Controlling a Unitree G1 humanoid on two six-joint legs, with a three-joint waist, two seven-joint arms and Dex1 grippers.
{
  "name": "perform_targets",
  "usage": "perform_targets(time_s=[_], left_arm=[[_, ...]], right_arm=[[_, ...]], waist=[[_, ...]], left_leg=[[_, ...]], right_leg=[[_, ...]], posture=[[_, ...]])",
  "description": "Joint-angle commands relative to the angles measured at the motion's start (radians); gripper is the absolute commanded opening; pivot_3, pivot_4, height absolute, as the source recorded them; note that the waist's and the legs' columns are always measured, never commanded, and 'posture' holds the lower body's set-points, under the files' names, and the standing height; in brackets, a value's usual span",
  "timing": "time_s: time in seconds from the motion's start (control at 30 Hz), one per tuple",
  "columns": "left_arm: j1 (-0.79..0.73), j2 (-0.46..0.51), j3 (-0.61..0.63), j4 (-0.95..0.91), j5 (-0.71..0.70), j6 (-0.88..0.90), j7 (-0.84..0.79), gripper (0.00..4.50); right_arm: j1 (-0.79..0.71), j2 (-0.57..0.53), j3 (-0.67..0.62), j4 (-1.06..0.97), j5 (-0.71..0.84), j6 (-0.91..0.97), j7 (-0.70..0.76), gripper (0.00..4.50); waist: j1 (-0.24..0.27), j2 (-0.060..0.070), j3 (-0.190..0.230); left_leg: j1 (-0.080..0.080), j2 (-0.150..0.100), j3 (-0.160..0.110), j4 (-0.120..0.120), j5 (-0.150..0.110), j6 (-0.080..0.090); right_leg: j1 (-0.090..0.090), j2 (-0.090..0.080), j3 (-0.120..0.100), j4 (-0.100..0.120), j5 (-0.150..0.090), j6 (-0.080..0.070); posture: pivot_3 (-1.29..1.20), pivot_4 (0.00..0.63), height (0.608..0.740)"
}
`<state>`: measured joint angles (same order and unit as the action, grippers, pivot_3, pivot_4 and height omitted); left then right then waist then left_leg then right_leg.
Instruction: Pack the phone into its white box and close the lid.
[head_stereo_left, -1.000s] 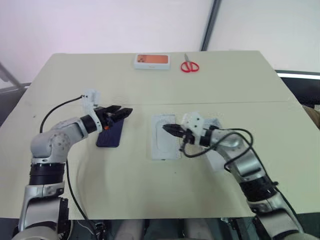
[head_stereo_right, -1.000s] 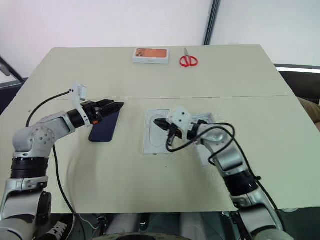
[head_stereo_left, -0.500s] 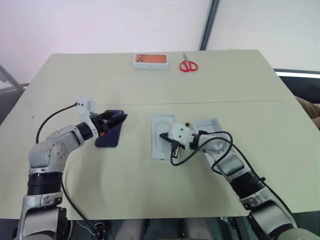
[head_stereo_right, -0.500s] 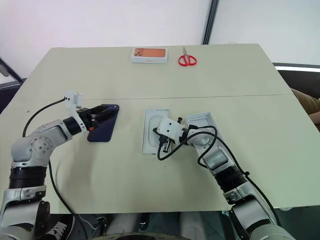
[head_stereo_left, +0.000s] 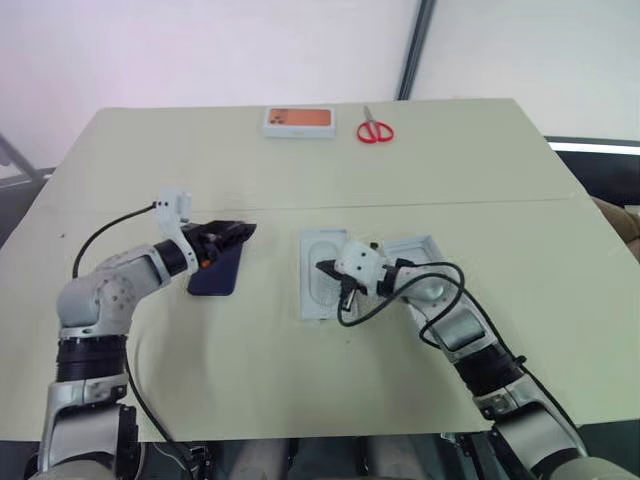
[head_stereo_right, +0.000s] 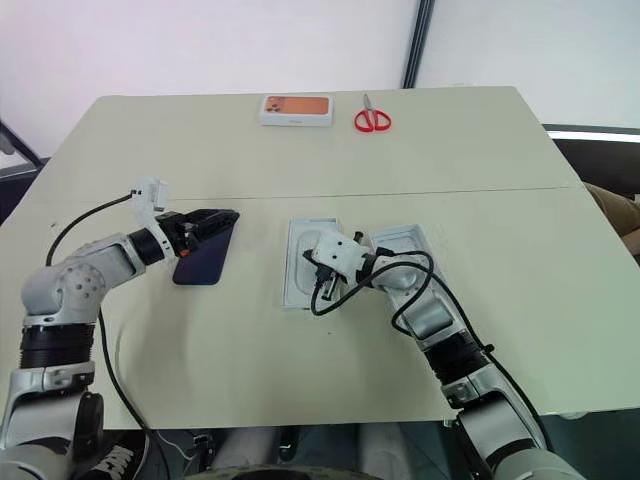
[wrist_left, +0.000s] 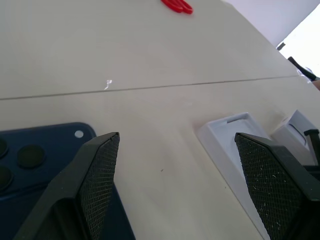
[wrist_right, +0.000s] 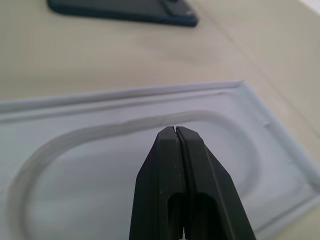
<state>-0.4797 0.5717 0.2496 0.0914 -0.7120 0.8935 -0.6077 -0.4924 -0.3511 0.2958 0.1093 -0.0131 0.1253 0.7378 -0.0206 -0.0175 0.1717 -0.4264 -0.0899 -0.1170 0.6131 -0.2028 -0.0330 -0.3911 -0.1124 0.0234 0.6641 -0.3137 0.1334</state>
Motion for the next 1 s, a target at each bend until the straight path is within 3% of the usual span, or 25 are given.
perform_targets(time_s=[0.03, 0.73, 0.83, 1.0], left_arm=[[-0.020, 0.038, 0.057, 0.015, -0.040, 0.065, -0.011, 3.91], [-0.027, 0.036, 0.069, 0.014, -0.035, 0.093, -0.013, 3.91], [-0.015, 0.127, 0.126, 0.140, -0.056, 0.182, -0.054, 3.91], [-0.046, 0.141, 0.122, 0.190, -0.056, 0.199, -0.076, 3.91]], right_arm=[[-0.053, 0.017, -0.065, -0.081, 0.058, 0.008, -0.008, 0.04], [-0.053, 0.019, -0.070, -0.091, 0.057, 0.018, -0.005, 0.04], [-0.240, 0.172, 0.042, 0.064, 0.001, 0.122, -0.020, 0.04], [-0.272, 0.203, 0.048, 0.096, -0.018, 0.146, -0.029, 0.04]], waist=[[0.000, 0.000, 0.000], [0.002, 0.000, 0.000], [-0.027, 0.000, 0.000], [-0.026, -0.001, -0.001]], left_leg=[[0.000, 0.000, 0.000, 0.000, 0.000, 0.000], [0.000, 0.000, 0.000, 0.000, 0.000, -0.001], [0.000, 0.001, 0.001, 0.000, 0.001, -0.001], [0.000, 0.002, -0.004, -0.002, 0.003, -0.006]], right_leg=[[0.000, 0.000, 0.000, 0.000, 0.000, 0.000], [0.000, 0.000, 0.000, 0.001, 0.000, 0.000], [-0.001, 0.001, 0.001, 0.002, 0.000, 0.000], [-0.006, 0.004, -0.001, 0.004, -0.001, -0.002]], posture=[[0.00, 0.150, 0.740], [0.00, 0.150, 0.740], [0.00, 0.150, 0.740], [0.00, 0.150, 0.740]])
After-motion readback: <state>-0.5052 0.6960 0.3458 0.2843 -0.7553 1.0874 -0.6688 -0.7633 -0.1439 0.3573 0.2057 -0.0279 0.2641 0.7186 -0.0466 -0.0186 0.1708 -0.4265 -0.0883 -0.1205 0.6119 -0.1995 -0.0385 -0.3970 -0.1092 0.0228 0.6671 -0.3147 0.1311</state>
